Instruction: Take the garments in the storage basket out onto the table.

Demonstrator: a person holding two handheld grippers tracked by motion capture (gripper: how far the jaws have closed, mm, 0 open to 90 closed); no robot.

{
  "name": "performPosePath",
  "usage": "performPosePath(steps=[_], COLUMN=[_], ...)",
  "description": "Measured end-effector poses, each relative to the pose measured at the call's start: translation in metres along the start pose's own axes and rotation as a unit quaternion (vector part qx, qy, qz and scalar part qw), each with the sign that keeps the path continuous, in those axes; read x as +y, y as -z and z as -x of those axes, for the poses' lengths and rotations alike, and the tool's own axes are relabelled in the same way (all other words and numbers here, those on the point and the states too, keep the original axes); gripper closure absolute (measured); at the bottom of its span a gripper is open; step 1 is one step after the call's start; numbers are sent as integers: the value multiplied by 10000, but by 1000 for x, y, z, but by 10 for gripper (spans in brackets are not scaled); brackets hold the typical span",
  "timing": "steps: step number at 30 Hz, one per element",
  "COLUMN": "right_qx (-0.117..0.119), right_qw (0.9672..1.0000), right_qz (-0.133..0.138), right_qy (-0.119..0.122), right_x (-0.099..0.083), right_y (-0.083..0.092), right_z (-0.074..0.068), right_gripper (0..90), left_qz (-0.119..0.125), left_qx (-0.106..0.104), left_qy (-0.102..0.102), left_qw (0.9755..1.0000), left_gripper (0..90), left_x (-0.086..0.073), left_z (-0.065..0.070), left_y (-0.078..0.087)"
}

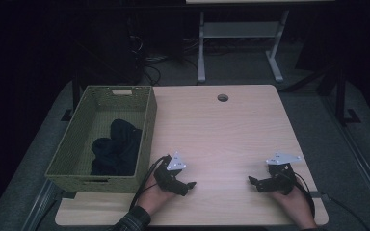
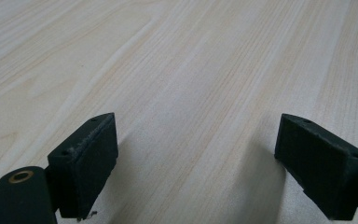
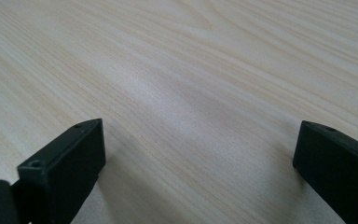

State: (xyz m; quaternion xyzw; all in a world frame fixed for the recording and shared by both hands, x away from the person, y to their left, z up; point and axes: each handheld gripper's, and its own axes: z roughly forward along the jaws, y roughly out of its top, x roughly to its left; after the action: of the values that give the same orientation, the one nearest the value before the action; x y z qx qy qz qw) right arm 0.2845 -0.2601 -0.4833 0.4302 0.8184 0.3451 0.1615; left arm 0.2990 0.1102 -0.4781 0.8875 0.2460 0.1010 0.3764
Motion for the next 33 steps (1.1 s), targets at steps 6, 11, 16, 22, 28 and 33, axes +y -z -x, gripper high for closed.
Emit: performPosePath(steps=[6,11,16,22,28,33], right_qx=[15,27,53,60,60,64], right_qw=[10000,10000,10000,10000,10000,10000], right_qz=[-5,-20,-6,-7,-5,-5], right_qy=[12,16,32,48,48,46], right_x=[0,0,-1,-1,-1,-1], right_y=[0,0,1,1,1,1], right_z=[0,-1,-1,-2,-2,-2], right_gripper=[20,20,20,20,20,20], left_qz=[-5,-70,-158,-332,-361,-297], left_qx=[10,12,30,23,69,9], left_qy=[-17,8,77,128,94,211], left_qw=[10000,10000,9998,9994,9993,9993], left_gripper=[126,128,134,134,134,135], left_x=[0,2,4,7,12,13], left_z=[0,0,0,-2,0,-2], left_y=[0,1,1,3,7,12])
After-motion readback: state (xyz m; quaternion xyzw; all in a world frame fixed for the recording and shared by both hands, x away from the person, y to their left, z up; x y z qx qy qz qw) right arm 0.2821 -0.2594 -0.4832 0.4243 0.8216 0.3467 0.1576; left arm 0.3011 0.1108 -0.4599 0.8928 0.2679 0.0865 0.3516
